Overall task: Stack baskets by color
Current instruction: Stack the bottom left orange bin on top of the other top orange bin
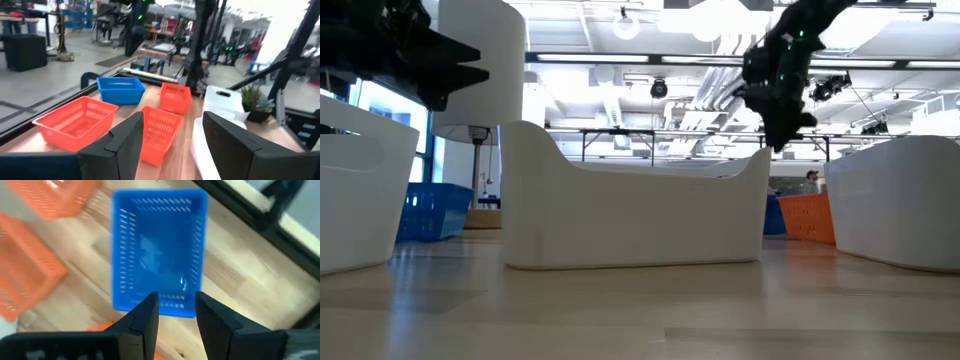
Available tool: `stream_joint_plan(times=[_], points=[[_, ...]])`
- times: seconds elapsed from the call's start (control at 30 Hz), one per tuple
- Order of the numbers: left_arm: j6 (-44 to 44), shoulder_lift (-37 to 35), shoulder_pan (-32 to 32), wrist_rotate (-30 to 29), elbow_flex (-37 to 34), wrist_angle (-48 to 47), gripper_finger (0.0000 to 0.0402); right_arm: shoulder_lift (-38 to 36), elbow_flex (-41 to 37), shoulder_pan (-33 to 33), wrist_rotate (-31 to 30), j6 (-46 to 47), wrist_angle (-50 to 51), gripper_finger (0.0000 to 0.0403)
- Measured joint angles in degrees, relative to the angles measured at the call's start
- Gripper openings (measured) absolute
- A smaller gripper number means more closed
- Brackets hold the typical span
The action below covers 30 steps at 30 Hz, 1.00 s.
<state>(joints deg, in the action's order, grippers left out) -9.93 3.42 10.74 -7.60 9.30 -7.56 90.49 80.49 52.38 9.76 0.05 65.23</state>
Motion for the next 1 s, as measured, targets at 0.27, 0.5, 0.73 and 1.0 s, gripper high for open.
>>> stream_joint_plan(times=[0.27, 0.5, 0.73, 1.0], points=[[0.06, 10.10, -0.01, -3.83, 10.10, -11.41, 0.0195, -4.36, 0.02, -7.58, 0.01, -0.01, -4.86, 0.0114], [1.68, 20.91, 0.00, -5.05, 17.24, -16.30, 0.0195, -4.49, 0.02, -14.10, -0.73, 0.03, -6.56, 0.0114], [7.94, 31.82, -0.02, -5.04, 24.32, -16.66, 0.0195, -4.49, 0.02, -19.17, -5.13, 2.63, -6.46, 0.0114], [17.04, 43.71, 0.00, -5.04, 31.81, -16.30, 0.0195, -4.47, 0.02, -23.53, -8.47, 5.61, -6.42, 0.0114]])
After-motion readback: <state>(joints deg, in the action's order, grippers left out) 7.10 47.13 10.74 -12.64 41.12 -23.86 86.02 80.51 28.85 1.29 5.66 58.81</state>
